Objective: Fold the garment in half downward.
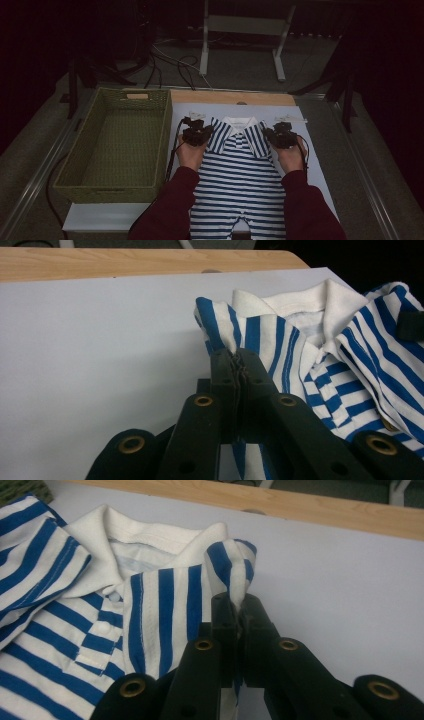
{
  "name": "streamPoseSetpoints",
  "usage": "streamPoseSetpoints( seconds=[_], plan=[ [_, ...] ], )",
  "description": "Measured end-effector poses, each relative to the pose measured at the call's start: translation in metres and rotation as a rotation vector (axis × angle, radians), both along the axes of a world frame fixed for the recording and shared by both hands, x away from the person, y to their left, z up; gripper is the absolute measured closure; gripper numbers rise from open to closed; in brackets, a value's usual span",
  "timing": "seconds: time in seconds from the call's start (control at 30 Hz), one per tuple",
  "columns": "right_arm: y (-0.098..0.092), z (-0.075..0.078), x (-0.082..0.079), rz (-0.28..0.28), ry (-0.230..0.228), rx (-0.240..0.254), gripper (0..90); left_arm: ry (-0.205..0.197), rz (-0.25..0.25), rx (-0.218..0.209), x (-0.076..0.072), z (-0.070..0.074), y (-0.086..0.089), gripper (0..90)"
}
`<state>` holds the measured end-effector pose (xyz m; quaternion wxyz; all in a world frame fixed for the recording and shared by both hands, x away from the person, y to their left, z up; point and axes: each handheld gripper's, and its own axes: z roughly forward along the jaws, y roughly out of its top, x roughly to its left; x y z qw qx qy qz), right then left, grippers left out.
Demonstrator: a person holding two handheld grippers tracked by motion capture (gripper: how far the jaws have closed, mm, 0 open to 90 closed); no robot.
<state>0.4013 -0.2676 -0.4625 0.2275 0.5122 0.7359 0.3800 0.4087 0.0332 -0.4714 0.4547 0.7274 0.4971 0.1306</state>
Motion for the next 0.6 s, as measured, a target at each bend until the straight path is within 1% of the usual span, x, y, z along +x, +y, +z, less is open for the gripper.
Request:
streamPoseSetpoints(
  seconds=[0.13, 0.2, 0.23, 0.27, 0.33, 0.43, 0.5, 0.6],
  plan=[
    [-0.001, 0.006, -0.008, 0.023, -0.027, -0.003, 87.1, -0.018, -0.020, -0.010, -0.008, 0.005, 0.003, 87.8],
    [-0.001, 0.007, -0.011, 0.026, -0.031, -0.002, 87.1, -0.023, -0.024, -0.016, -0.010, 0.007, 0.004, 87.7],
    [-0.002, 0.008, -0.014, 0.033, -0.036, -0.004, 87.1, -0.032, -0.033, -0.024, -0.014, 0.009, 0.006, 87.7],
    [-0.003, 0.009, -0.019, 0.046, -0.047, -0.007, 87.1, -0.034, -0.040, -0.027, -0.017, 0.010, 0.007, 87.7],
    [-0.005, 0.010, -0.027, 0.053, -0.057, -0.007, 87.1, -0.040, -0.056, -0.037, -0.022, 0.011, 0.008, 87.7],
    [-0.008, 0.009, -0.037, 0.064, -0.066, -0.006, 87.1, -0.026, -0.072, -0.053, -0.030, 0.010, 0.010, 87.6],
    [-0.009, 0.009, -0.043, 0.070, -0.070, -0.002, 87.1, -0.018, -0.079, -0.054, -0.035, 0.010, 0.011, 87.6],
    [-0.011, 0.010, -0.052, 0.076, -0.073, 0.009, 87.1, -0.021, -0.093, -0.062, -0.044, 0.011, 0.012, 87.5]
  ],
)
